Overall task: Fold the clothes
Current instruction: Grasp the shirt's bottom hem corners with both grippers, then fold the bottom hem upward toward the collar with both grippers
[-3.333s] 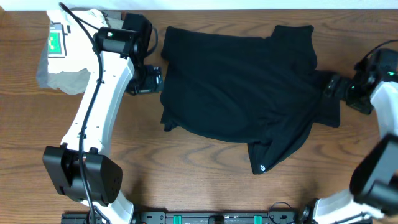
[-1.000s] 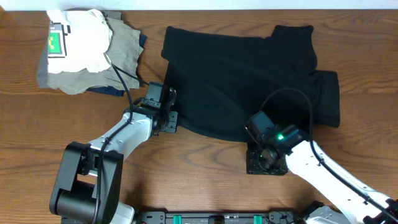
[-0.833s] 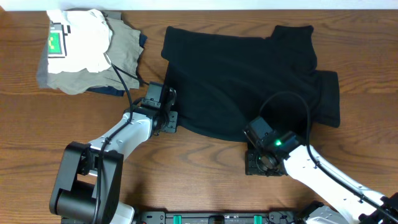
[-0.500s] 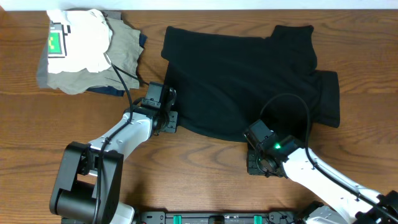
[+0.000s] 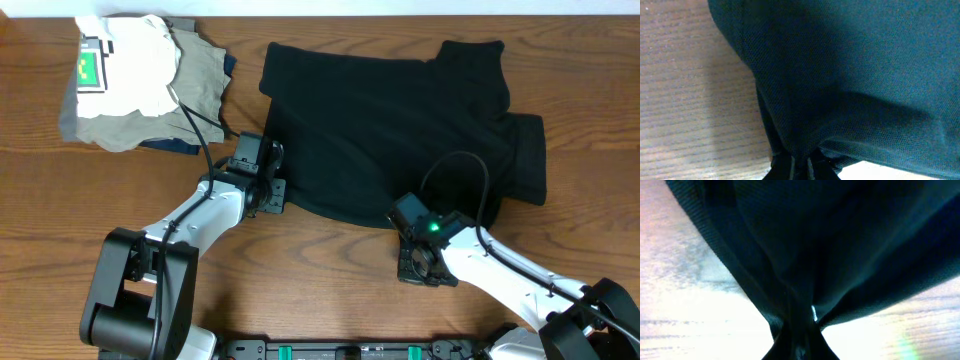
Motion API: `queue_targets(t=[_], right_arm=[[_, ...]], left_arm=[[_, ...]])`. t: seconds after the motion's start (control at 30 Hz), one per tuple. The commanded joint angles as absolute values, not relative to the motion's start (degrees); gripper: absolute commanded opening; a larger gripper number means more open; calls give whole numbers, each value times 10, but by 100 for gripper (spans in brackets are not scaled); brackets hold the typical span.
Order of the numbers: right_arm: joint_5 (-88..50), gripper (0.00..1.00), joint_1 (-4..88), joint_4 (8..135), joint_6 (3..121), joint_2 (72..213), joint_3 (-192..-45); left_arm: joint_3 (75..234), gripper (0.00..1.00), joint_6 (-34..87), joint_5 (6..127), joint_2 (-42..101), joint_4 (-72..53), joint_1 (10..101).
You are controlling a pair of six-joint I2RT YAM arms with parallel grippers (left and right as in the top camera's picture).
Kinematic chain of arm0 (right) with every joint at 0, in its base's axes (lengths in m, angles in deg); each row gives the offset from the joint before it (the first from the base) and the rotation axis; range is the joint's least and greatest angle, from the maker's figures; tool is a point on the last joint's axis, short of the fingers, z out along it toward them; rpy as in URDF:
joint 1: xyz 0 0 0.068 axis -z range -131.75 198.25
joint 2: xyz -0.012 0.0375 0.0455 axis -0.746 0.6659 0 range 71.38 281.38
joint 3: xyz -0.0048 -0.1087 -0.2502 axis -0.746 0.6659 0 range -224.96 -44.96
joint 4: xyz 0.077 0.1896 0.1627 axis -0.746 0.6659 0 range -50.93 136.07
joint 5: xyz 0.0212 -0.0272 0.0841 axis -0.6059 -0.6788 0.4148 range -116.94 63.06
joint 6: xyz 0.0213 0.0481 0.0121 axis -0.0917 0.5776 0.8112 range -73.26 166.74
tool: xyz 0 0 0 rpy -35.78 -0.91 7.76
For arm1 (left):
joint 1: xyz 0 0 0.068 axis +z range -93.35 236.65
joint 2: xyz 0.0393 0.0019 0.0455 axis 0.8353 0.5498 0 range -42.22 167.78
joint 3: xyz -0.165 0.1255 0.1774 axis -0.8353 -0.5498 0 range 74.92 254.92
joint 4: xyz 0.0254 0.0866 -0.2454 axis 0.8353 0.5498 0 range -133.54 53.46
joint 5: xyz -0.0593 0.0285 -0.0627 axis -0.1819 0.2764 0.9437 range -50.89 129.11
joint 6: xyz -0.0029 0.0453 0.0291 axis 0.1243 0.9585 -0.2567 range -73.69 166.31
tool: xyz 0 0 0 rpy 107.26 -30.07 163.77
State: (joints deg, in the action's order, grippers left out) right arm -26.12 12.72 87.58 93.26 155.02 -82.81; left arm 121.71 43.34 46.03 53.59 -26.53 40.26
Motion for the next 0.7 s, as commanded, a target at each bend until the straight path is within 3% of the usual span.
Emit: queue_targets(t=[0.0, 0.37, 0.67], right_arm=[[-251, 1, 144, 914, 951, 1541, -859], [-267, 1, 300, 1116, 825, 1445, -1002], [-266, 1, 422, 1203, 759, 1404, -1050]], left_arm=[[1222, 6, 426, 456, 535, -225, 406], [1247, 6, 381, 458, 372, -38, 441], [1247, 6, 381, 458, 295, 14, 441]])
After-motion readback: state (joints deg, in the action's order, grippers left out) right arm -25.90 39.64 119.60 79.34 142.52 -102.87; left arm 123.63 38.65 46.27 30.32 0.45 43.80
